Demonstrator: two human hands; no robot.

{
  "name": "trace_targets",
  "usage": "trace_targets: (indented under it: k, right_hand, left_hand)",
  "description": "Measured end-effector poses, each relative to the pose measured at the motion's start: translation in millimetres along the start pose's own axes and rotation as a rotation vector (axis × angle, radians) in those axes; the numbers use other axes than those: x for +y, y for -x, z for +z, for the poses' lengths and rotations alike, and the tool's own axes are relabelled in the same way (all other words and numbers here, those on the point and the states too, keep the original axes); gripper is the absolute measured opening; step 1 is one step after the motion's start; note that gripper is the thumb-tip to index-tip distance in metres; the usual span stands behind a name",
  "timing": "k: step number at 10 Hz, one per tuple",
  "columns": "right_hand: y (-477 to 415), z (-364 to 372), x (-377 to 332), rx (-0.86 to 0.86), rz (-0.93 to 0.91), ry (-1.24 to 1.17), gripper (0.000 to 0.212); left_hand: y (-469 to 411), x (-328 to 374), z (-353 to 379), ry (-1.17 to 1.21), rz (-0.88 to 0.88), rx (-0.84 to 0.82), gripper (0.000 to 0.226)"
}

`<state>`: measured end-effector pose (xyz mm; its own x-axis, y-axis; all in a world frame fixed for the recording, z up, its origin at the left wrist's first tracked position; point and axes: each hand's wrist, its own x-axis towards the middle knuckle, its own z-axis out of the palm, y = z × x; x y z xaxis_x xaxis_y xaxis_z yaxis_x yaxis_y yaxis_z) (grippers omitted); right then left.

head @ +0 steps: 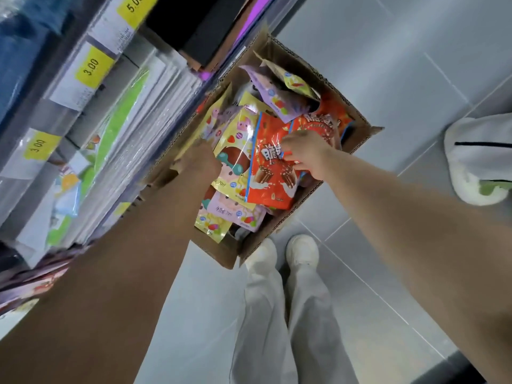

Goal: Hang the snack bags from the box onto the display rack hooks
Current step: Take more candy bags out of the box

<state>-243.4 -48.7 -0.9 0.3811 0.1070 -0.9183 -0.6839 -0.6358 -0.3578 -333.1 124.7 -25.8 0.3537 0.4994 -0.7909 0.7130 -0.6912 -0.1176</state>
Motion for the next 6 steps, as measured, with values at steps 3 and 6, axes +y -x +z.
trace_targets:
  k: [3, 6]
  right_hand:
    - [-2.7, 44.1, 5.7, -0.208, 0.072, -0.015, 0.032]
    - [-2.2, 68.0, 8.1, -0.197, 0.129, -0.466, 0.034]
  left_hand:
    - [22.9, -13.9, 3.7, -0.393, 0.162, 0.114, 0.041]
    - [82.5, 9.9, 35.2, -0.352, 0.501, 0.18, 0.055]
